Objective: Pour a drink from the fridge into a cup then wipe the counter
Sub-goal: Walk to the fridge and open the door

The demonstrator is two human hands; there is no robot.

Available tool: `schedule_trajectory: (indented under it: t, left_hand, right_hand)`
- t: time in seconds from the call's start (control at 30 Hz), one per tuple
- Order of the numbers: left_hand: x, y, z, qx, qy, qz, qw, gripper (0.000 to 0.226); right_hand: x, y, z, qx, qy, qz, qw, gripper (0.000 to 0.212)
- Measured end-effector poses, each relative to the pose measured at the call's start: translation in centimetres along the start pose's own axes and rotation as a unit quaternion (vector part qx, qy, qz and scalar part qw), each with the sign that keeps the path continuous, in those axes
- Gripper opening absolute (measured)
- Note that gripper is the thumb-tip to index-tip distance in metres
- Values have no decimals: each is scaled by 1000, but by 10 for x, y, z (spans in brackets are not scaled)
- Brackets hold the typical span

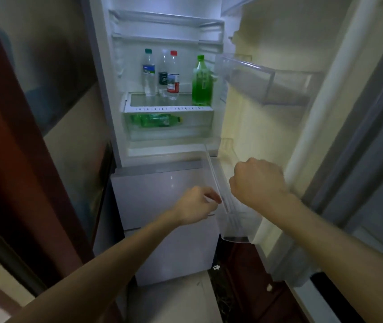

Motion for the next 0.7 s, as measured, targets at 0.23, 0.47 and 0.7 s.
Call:
schedule_trajectory:
  t: [0.23, 0.47, 0.7]
  left_hand:
    - [46, -11, 7, 17, 40, 7, 999, 31]
    - [91, 9, 35, 112, 27, 41, 993, 29]
    - [127, 27, 73, 191, 20, 43, 981, 25]
  right_hand:
    - [69, 6, -29, 60, 38, 24, 997, 12]
    - [123, 20, -69, 105, 76, 34, 991, 21]
    - [158, 24, -106, 103, 69, 47, 991, 21]
Point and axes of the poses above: each hand's wrist, its own x-axis towards the middle knuckle, its own z-axis out of the back of the hand, y = z × x, the point moved 8 cm from there along x, towards the middle knuckle, and after that the axes turned 8 degrees about -x, right-handed, at the moved point
